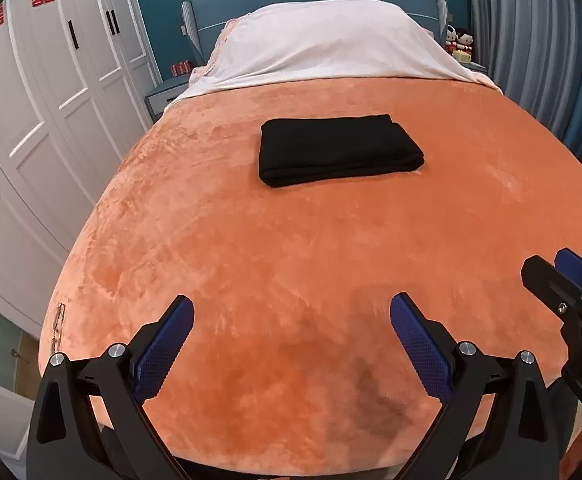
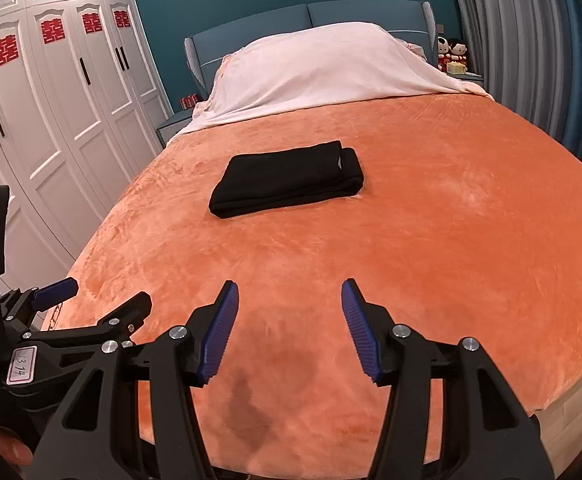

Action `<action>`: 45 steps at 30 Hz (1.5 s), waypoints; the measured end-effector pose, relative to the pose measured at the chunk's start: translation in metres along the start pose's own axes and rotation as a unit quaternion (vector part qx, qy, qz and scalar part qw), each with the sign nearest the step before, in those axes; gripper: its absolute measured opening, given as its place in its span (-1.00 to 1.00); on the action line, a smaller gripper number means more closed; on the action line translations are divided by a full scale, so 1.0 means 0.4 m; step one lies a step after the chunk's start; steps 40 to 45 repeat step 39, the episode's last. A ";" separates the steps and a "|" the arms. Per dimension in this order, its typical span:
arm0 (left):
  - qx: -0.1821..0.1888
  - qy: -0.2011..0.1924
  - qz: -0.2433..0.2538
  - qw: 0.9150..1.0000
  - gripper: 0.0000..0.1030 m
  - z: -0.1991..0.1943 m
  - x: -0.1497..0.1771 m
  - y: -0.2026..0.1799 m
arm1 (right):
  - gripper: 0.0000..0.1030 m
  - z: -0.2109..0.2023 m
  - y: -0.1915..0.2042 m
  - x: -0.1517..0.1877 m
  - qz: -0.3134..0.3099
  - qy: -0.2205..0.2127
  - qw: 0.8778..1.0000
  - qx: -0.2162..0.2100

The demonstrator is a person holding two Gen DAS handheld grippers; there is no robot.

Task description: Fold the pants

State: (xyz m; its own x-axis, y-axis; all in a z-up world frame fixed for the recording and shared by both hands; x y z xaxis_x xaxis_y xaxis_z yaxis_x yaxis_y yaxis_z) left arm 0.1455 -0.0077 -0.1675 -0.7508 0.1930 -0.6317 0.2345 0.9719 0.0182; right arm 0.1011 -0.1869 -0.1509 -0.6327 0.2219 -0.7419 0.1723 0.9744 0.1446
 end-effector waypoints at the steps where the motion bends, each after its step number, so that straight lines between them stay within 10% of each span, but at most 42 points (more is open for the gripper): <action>1: 0.001 -0.001 0.001 1.000 0.89 -0.002 -0.001 -0.001 | 0.01 0.000 0.000 0.000 0.000 0.000 1.000 0.000; 19: -0.031 0.016 0.021 0.999 0.90 0.011 0.003 -0.006 | 0.01 -0.016 -0.003 -0.001 -0.005 0.003 1.000 -0.002; 35: 0.023 0.027 -0.002 0.999 0.90 0.020 0.036 -0.009 | 0.03 -0.020 -0.010 0.000 -0.010 0.011 1.000 -0.008; 45: 0.007 0.018 0.014 1.000 0.90 0.002 0.029 -0.013 | 0.31 -0.025 -0.015 -0.002 -0.008 0.003 1.000 -0.003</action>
Point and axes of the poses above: each gripper's, at about its wrist camera, not at the fingertips, and z roughly the way its jaws point, y to its left, x to its underside, the point moved 10 cm from there along z, roughly the way its jaws point, and after that the axes turned 10 degrees about x, right-handed, at the moved point
